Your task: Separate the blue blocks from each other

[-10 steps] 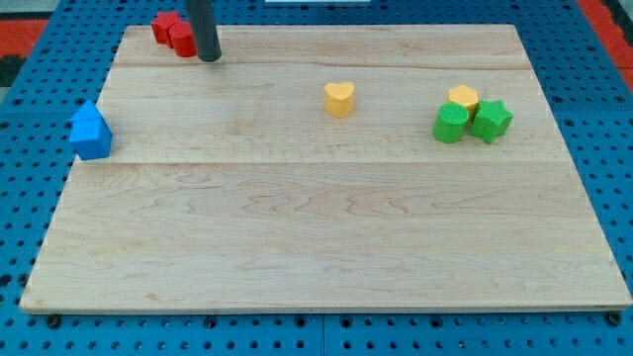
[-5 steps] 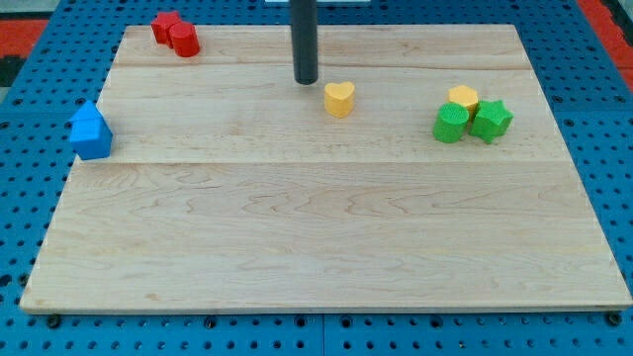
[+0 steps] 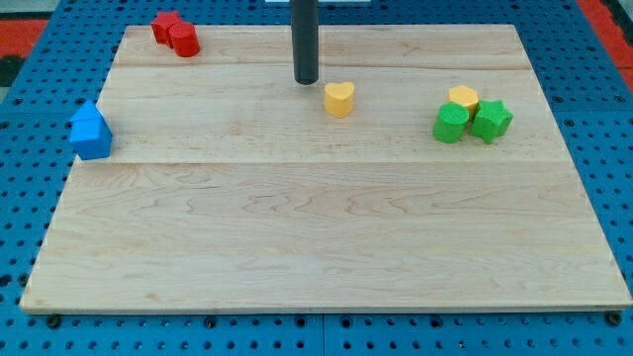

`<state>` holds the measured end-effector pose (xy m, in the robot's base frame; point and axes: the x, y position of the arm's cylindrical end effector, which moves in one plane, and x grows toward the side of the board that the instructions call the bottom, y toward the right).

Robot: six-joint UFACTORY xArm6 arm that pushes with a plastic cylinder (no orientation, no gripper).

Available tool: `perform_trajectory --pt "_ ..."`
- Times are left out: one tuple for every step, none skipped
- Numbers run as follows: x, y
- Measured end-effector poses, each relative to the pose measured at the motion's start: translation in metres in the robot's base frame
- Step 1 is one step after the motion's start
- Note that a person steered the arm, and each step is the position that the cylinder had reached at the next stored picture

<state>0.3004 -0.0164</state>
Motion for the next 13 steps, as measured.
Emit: perform_trajectory --pt "-0.003 -0.057" --pt "-0.004 -0.157" --pt "0.022 -0.215" --pt "0.051 -0.233" --pt "0.056 -0.235" --pt "0.043 -0.249" --pt "0.041 -0.288" --pt "0.069 -0.283" --pt "0.105 -0.273" --pt "0.151 -0.273" --pt "0.181 -0.273" --pt "0.169 -0.288" --pt "0.165 -0.26"
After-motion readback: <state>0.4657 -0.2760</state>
